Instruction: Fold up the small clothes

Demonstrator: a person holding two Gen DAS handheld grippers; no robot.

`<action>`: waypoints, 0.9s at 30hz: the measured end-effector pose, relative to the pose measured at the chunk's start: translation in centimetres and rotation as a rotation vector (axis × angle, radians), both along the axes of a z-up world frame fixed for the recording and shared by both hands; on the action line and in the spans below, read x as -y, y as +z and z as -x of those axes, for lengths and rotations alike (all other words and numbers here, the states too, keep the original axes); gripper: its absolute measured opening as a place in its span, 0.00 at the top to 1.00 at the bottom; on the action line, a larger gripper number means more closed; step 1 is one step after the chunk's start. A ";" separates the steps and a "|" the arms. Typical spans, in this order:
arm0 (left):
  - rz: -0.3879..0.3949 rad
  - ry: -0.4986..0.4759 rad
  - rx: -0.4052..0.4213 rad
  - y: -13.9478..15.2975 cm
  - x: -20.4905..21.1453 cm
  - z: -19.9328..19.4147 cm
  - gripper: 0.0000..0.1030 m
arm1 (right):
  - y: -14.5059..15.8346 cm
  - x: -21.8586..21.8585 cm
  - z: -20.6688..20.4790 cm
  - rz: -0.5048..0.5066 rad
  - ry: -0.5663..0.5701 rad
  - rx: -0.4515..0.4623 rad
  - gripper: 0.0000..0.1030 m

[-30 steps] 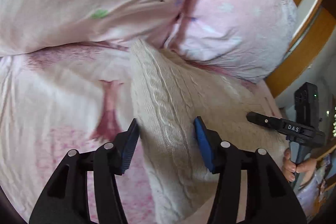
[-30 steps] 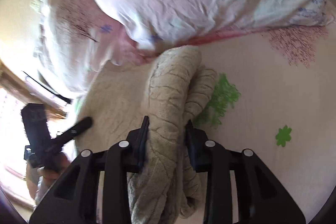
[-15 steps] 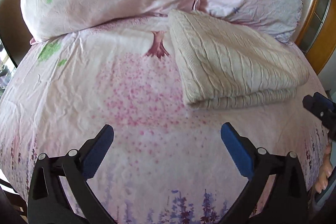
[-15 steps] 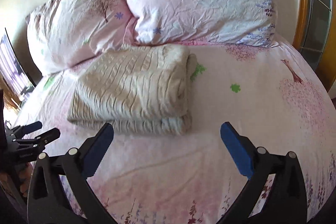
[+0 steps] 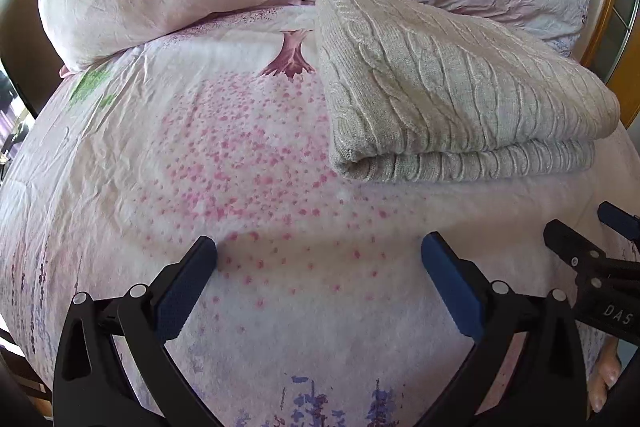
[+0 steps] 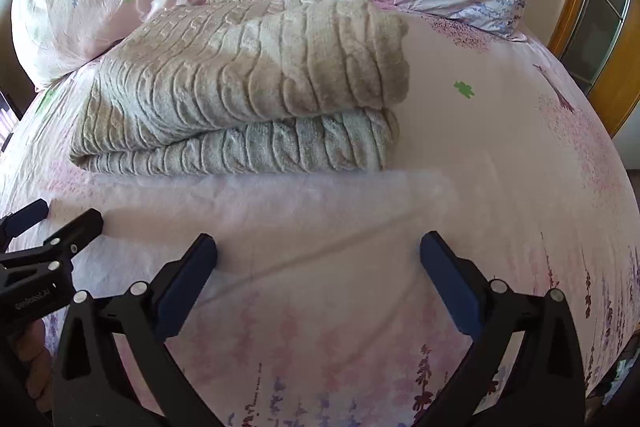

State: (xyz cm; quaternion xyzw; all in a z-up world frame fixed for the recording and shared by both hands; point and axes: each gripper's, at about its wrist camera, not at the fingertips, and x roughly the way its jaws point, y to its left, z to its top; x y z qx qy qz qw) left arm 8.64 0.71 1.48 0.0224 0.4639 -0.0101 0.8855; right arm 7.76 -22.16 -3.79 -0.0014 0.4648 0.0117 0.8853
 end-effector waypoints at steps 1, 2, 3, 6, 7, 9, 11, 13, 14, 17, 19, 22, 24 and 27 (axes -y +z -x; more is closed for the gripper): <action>0.002 -0.002 -0.008 0.0 0.0 -0.1 0.01 | 0.0 0.0 0.0 0.002 -0.001 0.000 0.02; 0.001 -0.007 -0.011 0.0 -0.1 -0.3 0.01 | 0.0 0.0 0.0 0.004 -0.005 0.000 0.02; 0.002 -0.008 -0.014 0.1 0.0 -0.4 0.01 | 0.0 -0.1 0.0 0.007 -0.009 -0.002 0.02; 0.000 -0.012 -0.021 0.1 0.0 -0.4 0.01 | 0.1 -0.2 0.0 0.015 -0.012 -0.013 0.02; -0.001 -0.012 -0.022 0.1 0.1 -0.4 0.01 | 0.1 -0.1 0.0 0.014 -0.012 -0.013 0.02; -0.001 -0.013 -0.025 0.1 0.0 -0.5 0.01 | 0.1 -0.2 0.1 0.015 -0.017 -0.011 0.02; -0.001 -0.013 -0.025 0.1 0.0 -0.5 0.01 | 0.0 -0.2 0.2 0.017 -0.024 -0.006 0.02; 0.000 -0.014 -0.026 0.1 -0.1 -0.5 0.01 | 0.0 -0.2 0.2 0.017 -0.027 -0.005 0.02; 0.000 -0.014 -0.026 0.1 0.0 -0.5 0.01 | 0.1 -0.2 0.2 0.017 -0.027 -0.004 0.02; 0.000 -0.013 -0.025 0.1 0.0 -0.5 0.01 | 0.1 -0.2 0.2 0.017 -0.028 -0.004 0.02; 0.000 -0.013 -0.025 0.1 -0.1 -0.5 0.01 | 0.1 -0.2 0.2 0.017 -0.026 -0.004 0.02; 0.000 -0.014 -0.025 0.1 -0.1 -0.5 0.01 | 0.1 -0.2 0.2 0.017 -0.027 -0.004 0.02; 0.000 -0.014 -0.025 0.1 -0.1 -0.5 0.01 | 0.1 -0.2 0.2 0.017 -0.027 -0.003 0.02; 0.000 -0.014 -0.025 0.1 -0.1 -0.5 0.01 | 0.1 -0.2 0.2 0.017 -0.026 -0.004 0.02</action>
